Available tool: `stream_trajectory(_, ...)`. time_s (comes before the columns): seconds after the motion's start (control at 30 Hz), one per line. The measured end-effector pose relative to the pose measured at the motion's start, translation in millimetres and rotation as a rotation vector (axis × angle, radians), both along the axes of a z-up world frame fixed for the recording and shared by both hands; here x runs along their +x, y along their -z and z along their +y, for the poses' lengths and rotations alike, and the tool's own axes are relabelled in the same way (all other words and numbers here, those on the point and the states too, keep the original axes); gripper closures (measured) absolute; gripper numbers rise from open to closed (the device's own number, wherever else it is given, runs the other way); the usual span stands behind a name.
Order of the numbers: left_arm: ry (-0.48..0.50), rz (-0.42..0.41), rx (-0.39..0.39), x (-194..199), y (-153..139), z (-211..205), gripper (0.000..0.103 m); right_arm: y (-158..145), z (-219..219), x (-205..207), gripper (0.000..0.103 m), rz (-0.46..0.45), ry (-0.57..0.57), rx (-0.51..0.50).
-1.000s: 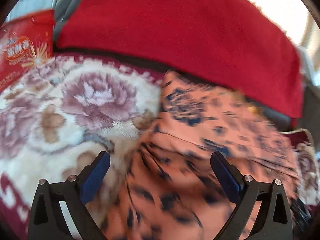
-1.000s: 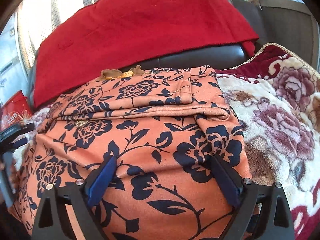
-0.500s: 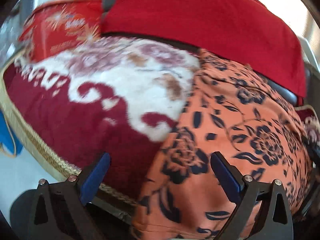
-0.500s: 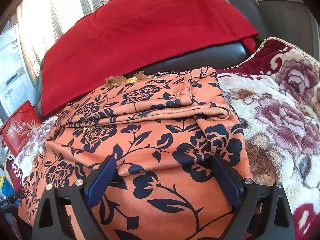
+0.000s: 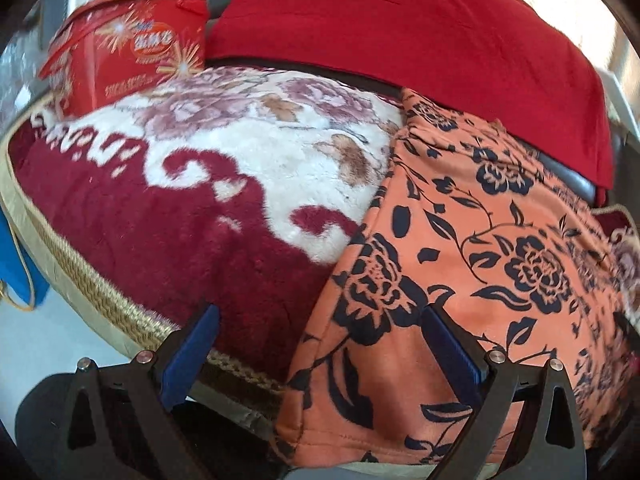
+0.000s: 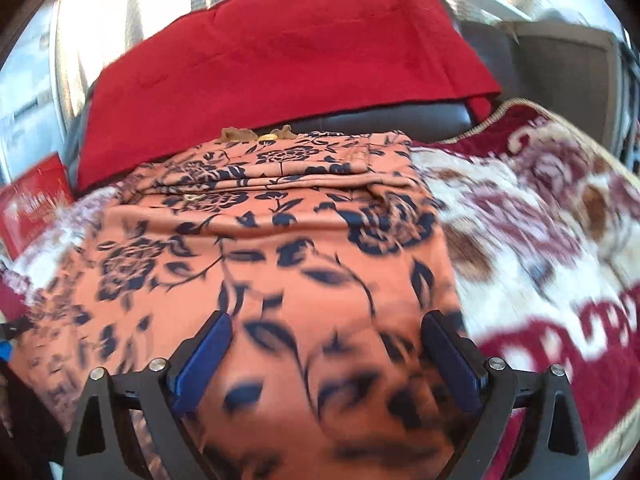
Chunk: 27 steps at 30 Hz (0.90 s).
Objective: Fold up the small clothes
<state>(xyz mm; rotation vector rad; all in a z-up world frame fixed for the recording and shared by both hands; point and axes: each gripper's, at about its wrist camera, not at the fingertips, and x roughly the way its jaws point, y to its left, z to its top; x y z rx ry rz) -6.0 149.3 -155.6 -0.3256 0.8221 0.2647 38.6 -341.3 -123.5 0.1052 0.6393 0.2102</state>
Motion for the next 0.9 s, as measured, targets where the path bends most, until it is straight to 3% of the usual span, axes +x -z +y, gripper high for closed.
stream_trajectory(0.13,-0.026,-0.01,-0.052,-7.3,-0.2,12.5,0.003,-14.2,-56.5,-39.1,0.006,0.023,0.057,0.298)
stream_trajectory(0.2,-0.028,-0.006,-0.054,-7.8,0.5,14.4,0.003,-12.7,-90.6,-52.6,0.006,0.108,0.084,0.451)
stream_trajectory(0.27,-0.023,-0.007,-0.069,-7.4,1.1,15.8,0.003,-13.5,-121.0,-65.8,0.006,0.164,0.109,0.541)
stream_trajectory(0.43,-0.026,-0.012,-0.089,-4.2,0.6,18.0,0.003,-8.9,-156.7,-71.8,0.006,0.329,0.091,0.534)
stream_trajectory(0.67,-0.011,0.011,-0.11,-6.0,0.9,22.0,0.003,29.1,-121.4,-58.4,0.008,0.504,-0.018,0.479)
stream_trajectory(0.73,-0.001,0.017,-0.117,-9.6,-0.3,24.4,0.003,41.0,-108.8,-53.5,0.015,0.567,-0.027,0.439)
stream_trajectory(0.8,0.003,0.027,-0.114,-13.7,-0.4,26.2,0.003,50.5,-95.9,-52.6,0.032,0.613,-0.043,0.39)
stream_trajectory(0.9,0.017,0.057,-0.116,-17.6,1.6,27.3,0.003,53.3,-86.0,-53.7,0.035,0.626,-0.056,0.338)
